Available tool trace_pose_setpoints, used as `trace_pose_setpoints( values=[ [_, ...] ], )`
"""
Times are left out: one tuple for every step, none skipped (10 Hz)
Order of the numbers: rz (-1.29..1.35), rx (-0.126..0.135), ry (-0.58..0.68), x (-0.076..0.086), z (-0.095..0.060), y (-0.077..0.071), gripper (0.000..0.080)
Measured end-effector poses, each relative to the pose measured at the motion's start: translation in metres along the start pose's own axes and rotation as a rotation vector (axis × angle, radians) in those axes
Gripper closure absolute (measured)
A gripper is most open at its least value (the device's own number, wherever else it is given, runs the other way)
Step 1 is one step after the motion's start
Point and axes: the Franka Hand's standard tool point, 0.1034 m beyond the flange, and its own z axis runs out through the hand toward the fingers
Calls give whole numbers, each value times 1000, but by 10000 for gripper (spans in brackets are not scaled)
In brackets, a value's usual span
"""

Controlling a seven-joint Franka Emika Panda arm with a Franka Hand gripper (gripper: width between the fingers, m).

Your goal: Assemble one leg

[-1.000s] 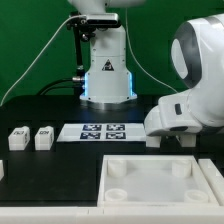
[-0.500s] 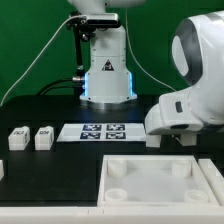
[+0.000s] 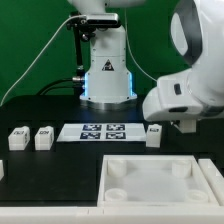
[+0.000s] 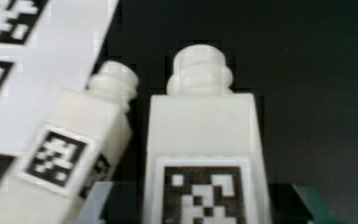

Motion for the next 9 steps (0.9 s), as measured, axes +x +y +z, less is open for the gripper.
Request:
trace_pose_setpoints(
  values=[
    [2, 2, 30, -1, -10, 1, 509],
    [-1, 6, 75, 5, -7, -1, 509],
    [-1, 6, 83, 6, -5, -1, 509],
    [0, 12, 138, 11, -8, -2, 509],
    [-26, 16, 271, 19, -15, -1, 509],
    [-72, 15, 358, 20, -20, 6, 509],
    [-94, 19, 406, 24, -27, 15, 509],
    [-101, 25, 497, 32, -44, 17, 509],
    [-113, 27, 579, 33, -64, 19, 509]
  ],
)
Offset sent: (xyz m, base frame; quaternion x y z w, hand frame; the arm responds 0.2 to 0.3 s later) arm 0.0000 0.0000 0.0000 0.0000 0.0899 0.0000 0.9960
